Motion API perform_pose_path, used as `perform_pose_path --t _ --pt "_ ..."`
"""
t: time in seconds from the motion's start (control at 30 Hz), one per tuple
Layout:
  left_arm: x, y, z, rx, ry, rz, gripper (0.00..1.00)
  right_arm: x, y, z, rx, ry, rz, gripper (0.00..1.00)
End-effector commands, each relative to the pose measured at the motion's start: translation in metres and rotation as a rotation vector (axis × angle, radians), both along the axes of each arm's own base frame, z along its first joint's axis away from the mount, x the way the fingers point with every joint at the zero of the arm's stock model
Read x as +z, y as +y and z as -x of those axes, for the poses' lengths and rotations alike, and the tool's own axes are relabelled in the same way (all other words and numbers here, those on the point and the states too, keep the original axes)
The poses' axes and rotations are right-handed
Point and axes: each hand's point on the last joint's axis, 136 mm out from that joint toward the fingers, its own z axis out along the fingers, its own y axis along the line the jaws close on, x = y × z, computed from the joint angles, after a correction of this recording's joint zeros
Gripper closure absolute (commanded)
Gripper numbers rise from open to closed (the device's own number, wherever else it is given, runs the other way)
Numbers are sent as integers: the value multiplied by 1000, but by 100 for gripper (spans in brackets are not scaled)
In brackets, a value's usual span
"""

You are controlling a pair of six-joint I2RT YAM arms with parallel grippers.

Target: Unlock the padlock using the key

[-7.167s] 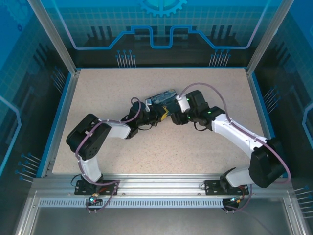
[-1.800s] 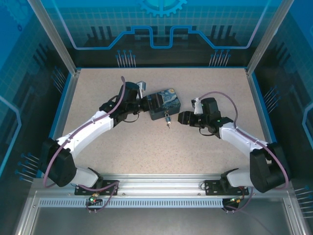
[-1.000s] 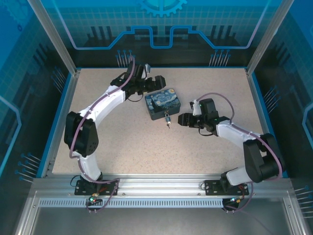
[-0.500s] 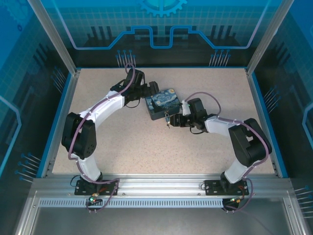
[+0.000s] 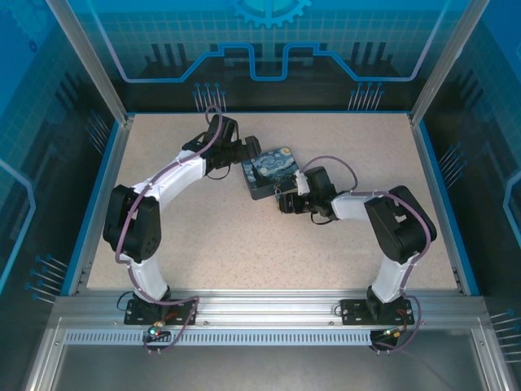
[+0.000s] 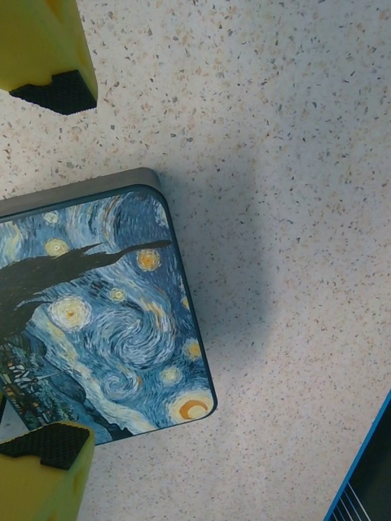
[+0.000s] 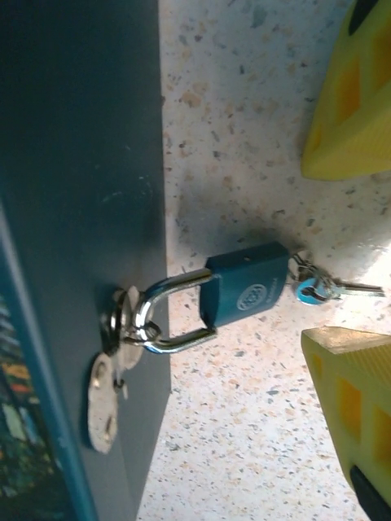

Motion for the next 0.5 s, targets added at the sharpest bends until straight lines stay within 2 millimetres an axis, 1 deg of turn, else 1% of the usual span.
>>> perform_pose_path --t 0.0,0.17,0.2,0.27,0.3,0.47 --pt "-4 1 -3 -1 11 30 1 8 10 -13 25 -51 -28 48" --pt "-7 3 -4 7 14 48 1 -1 10 -12 32 -37 -28 49" --pt "-7 3 -4 8 16 53 1 6 14 -19 32 -55 -39 49" --pt "-8 3 -4 10 20 64 1 4 13 -20 31 -48 -40 50" --pt "-9 2 -4 11 21 69 1 8 15 -23 32 -70 -54 50" --pt "-12 3 -5 16 28 85 1 8 18 -23 48 -72 -79 51"
